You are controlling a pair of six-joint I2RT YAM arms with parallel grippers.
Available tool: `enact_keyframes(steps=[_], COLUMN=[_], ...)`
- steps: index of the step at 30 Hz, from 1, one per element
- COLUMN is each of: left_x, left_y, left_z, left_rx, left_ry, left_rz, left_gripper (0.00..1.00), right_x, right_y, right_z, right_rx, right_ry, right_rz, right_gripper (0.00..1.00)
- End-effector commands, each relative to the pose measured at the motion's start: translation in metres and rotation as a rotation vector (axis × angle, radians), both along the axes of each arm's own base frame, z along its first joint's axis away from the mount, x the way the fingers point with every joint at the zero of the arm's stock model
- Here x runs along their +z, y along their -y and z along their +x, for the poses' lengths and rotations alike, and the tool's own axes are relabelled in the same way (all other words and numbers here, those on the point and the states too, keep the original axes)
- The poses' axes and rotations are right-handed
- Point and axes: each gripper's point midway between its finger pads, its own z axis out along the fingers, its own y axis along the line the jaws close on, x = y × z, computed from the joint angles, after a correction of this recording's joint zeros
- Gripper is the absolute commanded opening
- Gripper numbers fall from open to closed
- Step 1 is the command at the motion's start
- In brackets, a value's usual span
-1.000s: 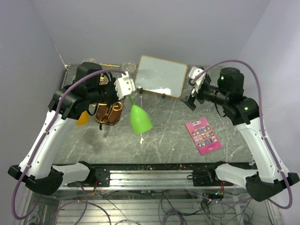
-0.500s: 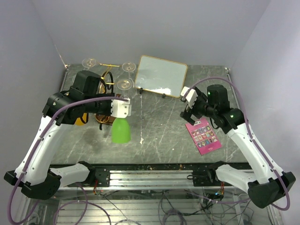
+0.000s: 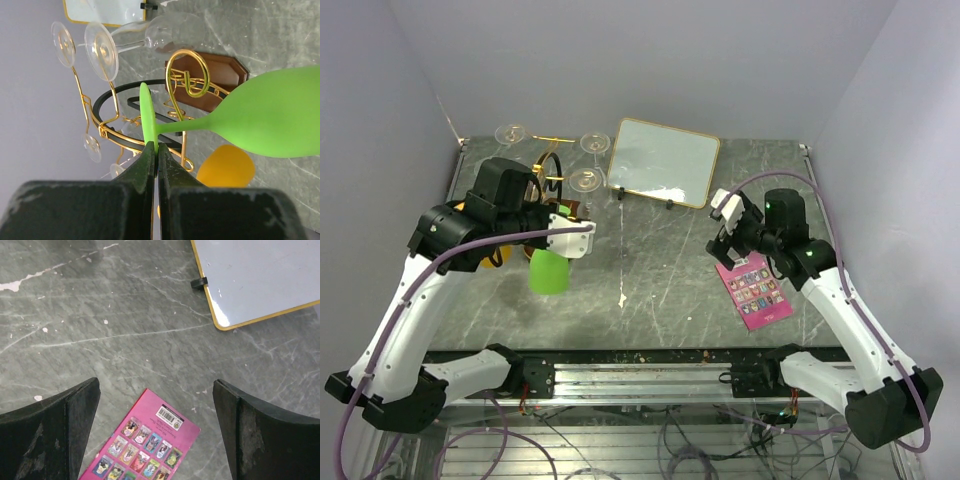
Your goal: Place the wine glass upside down on the wine glass rack
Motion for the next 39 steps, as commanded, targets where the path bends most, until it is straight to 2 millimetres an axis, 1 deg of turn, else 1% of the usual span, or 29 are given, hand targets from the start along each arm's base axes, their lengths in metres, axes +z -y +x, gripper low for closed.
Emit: enact_keyframes(steps=[1,5,13,17,21,26,34,39], left_x=[0.002,0.0,-0.01,-0.01,-0.014,-0.02,-0.02,-0.023], left_y=[-0.007,-0.004,0.003,0.007,0.014,0.018,0.027,0.031], left_z=[0.024,0.034,0.041,0.044,0.043,0.042,0.039,0.036], left_rx=[0.075,0.093,0.074,0.068,0.04,0.015,-0.03,-0.06], left_ry=[0.077,0.099,0.102,0.111,0.093,0.079,0.065,0.051], left_rz=[0.026,0.012,0.016,0.009,-0.01,-0.001,-0.026,-0.023], left_gripper=[0.07,0.07,0.07,0.07,0.07,0.07,0.07,0.07], right_x=[0.002,-0.005,-0.009,-0.01,-0.011,-0.013,-0.016,-0.017], right_y=[-0.008,-0.007,-0.004,-0.003,-0.002,-0.003,-0.002,-0.003], right_z=[0.002,0.0,-0.002,-0.002,-0.002,-0.002,-0.002,-0.002], right_rx=[0.033,0.031,0.024,0.022,0.023,0.027,0.029,0.031], right_ry=[-0.028,-0.058,-0.065,-0.069,-0.069,-0.078,-0.082,-0.088], right_rz=[0.103,0.123,0.135,0.135,0.134,0.131,0.125,0.123], right_gripper=[0.95,0.95,0.95,0.95,0.95,0.95,0.95,0.95])
